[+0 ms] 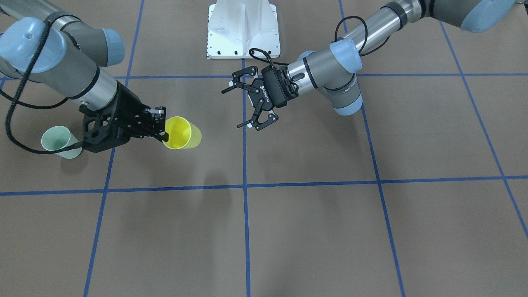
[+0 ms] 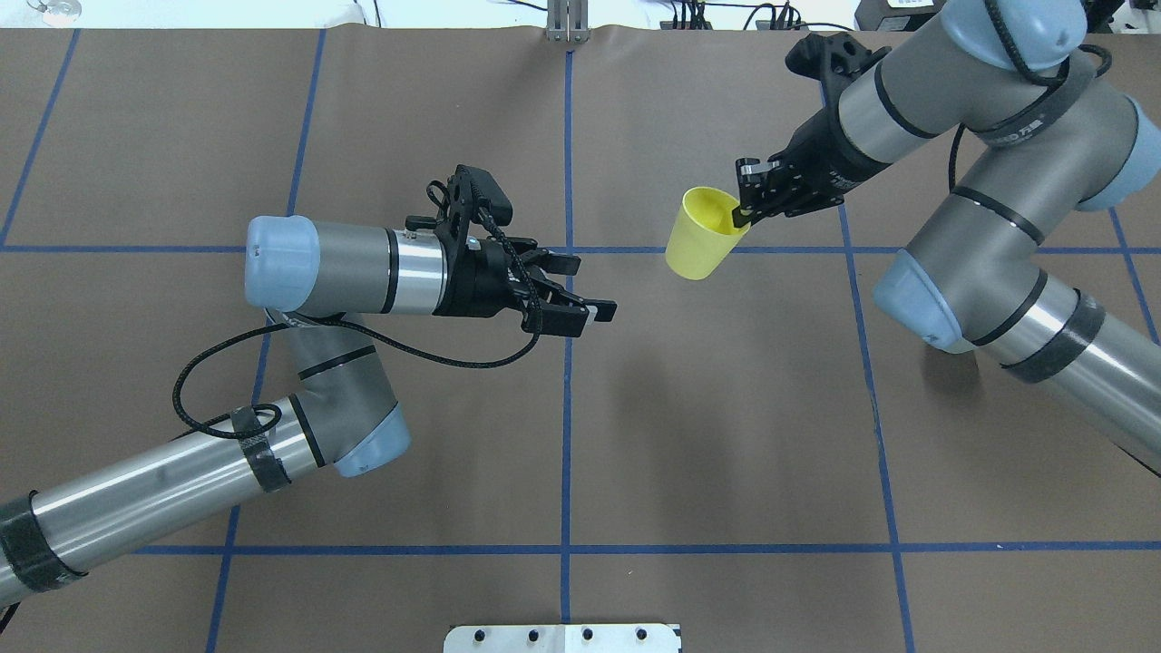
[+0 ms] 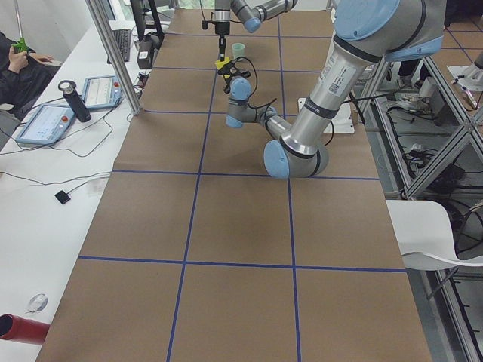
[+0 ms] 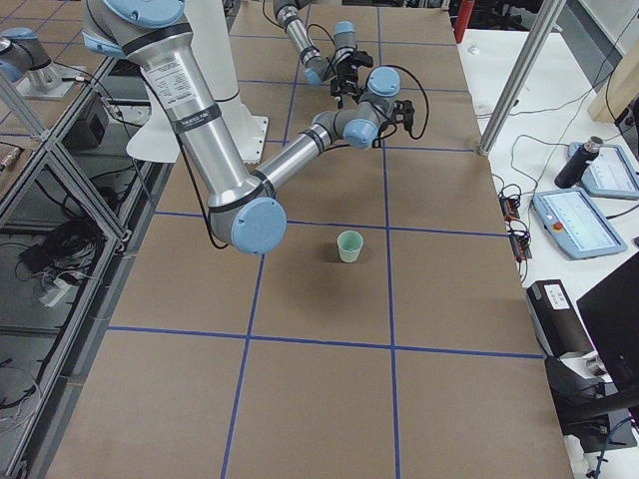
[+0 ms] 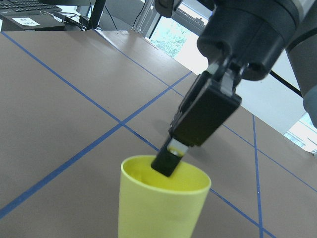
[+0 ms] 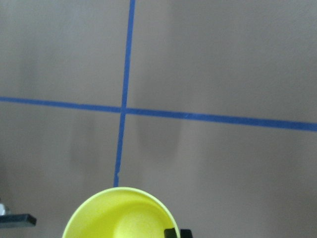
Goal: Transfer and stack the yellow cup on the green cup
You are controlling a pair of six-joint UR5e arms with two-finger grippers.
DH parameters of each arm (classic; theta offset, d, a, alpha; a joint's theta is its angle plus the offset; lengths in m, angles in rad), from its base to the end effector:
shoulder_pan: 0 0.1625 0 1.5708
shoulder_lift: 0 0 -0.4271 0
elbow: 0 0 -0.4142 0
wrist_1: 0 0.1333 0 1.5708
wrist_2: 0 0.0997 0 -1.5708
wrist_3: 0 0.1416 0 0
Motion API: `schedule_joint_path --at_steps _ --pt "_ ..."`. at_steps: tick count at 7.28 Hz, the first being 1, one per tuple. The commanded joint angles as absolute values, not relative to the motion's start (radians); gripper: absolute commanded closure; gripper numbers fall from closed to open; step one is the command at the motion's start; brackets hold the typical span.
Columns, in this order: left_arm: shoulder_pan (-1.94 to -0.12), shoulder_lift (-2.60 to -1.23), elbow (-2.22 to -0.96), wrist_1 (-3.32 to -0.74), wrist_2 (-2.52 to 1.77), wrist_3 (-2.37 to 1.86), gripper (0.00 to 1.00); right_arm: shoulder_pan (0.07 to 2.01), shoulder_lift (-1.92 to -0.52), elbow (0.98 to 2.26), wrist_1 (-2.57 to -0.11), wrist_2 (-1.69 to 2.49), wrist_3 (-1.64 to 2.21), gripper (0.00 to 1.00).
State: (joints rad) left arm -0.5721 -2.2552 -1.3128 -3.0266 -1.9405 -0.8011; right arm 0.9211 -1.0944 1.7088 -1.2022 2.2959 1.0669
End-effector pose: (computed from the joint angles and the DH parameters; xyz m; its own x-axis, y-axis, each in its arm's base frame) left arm 0.5796 -0.4709 0.1867 -0.0349 0.7943 -0.6065 0.3341 0.5813 0.7420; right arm -0.3787 -0.5635 0.2791 0.4203 -0.0441 0.9063 -0.0675 0.9945 0.0797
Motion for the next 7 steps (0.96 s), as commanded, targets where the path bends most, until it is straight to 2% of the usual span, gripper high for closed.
schedule_joint_path --at_steps 1,4,5,7 --pt "-0.589 -2.249 -1.327 -2.937 -1.907 -0.804 0.0 0.98 -1.118 1.713 -1.267 2.209 1.025 1.0" --pt "-0.623 -2.246 -1.458 -2.672 -1.893 -0.807 0.0 0.995 -1.121 1.849 -1.594 2.076 0.855 1.0" --pt "-0.643 -2.246 -1.506 -2.557 -1.894 -0.805 0.0 1.009 -1.164 1.906 -1.67 2.068 0.78 1.0" --pt "-0.672 -2.247 -1.596 -2.324 -1.894 -0.805 0.0 1.025 -1.303 2.014 -1.664 2.059 0.736 1.0"
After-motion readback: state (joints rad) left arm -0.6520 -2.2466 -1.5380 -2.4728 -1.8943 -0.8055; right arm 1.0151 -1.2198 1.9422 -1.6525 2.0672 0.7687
